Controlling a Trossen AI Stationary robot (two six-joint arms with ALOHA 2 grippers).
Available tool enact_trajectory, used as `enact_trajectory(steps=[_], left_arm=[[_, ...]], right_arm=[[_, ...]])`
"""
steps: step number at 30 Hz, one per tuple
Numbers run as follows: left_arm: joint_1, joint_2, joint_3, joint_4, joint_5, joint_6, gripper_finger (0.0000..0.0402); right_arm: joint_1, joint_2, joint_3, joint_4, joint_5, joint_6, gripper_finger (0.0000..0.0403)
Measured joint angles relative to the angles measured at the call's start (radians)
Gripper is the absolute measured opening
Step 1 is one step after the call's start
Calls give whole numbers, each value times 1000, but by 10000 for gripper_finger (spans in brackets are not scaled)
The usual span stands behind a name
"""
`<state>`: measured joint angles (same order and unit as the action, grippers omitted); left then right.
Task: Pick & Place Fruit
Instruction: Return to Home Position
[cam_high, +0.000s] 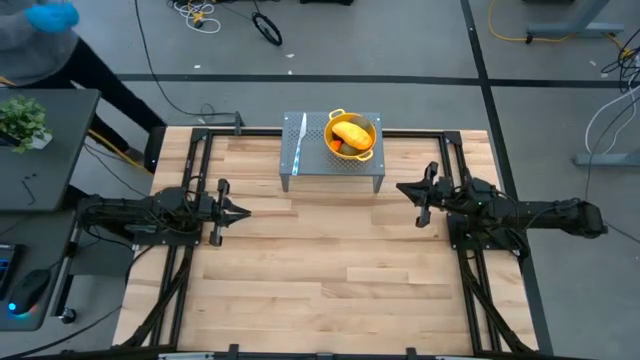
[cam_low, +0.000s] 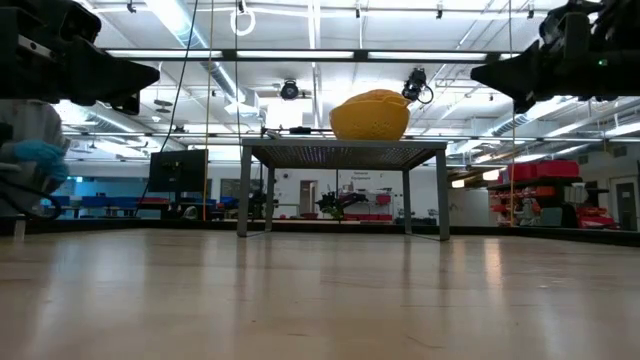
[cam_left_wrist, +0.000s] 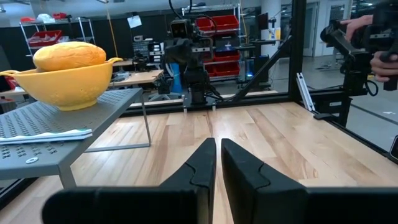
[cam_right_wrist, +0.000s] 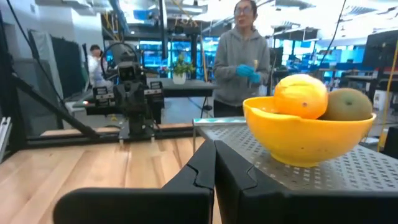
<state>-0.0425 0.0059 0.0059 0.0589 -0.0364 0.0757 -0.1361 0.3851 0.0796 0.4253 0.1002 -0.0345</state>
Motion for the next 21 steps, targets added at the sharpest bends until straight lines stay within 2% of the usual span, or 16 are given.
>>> enact_trajectory(steps=[8, 21], left_arm=[[0, 0, 0, 0, 0, 0, 32], [0, 0, 0, 0, 0, 0, 32]], right_arm=[[-1, -110, -69, 3, -8, 0, 5], [-1, -247, -70, -175, -7, 10, 5]])
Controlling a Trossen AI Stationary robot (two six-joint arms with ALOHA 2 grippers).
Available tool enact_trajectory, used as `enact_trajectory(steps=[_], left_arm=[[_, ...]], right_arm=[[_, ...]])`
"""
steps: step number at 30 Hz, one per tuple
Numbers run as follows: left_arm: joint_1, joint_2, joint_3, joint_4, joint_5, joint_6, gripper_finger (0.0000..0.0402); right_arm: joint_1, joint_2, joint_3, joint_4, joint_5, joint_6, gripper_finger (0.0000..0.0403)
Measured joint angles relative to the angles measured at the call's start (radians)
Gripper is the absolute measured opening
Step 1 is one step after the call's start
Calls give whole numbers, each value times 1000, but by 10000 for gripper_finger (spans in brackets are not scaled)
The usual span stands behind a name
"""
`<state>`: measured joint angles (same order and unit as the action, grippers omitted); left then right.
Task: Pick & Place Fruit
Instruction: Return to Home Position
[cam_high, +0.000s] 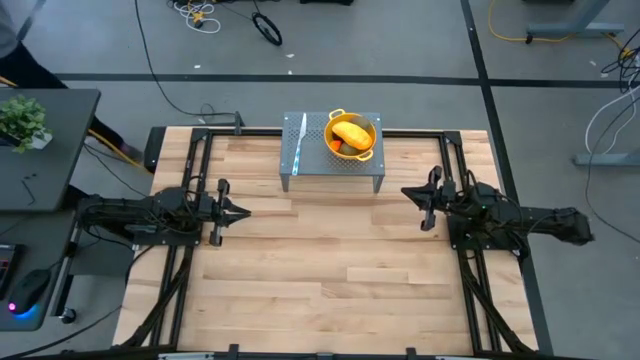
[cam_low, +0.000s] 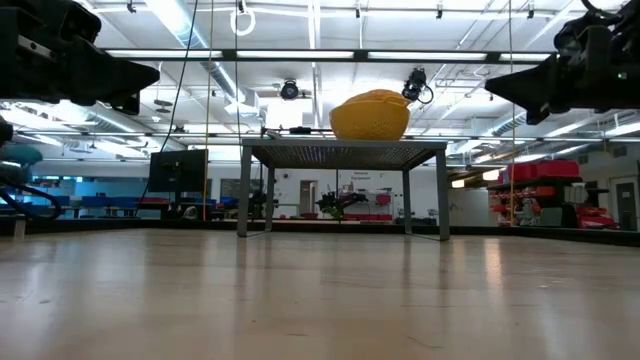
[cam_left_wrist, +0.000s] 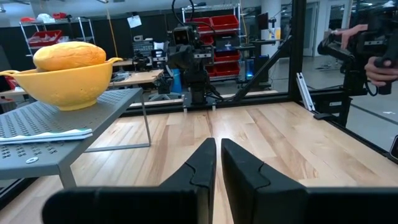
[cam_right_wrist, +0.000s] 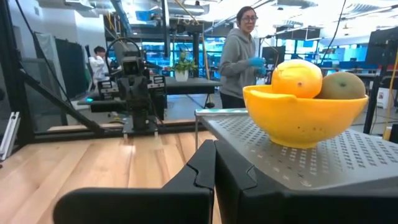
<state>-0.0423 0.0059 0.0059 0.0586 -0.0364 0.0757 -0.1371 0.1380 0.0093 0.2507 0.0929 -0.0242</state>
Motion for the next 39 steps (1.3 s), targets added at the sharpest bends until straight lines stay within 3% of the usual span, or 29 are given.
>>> enact_trajectory(steps=[11, 20, 39], left_arm=[[0, 0, 0, 0, 0, 0, 32], [0, 0, 0, 0, 0, 0, 32], [0, 0, 0, 1, 0, 0, 32]], right_arm=[[0, -139, 0, -192, -1, 1, 5], [3, -138, 0, -243, -101, -4, 5], [109, -138, 0, -238, -59, -18, 5]])
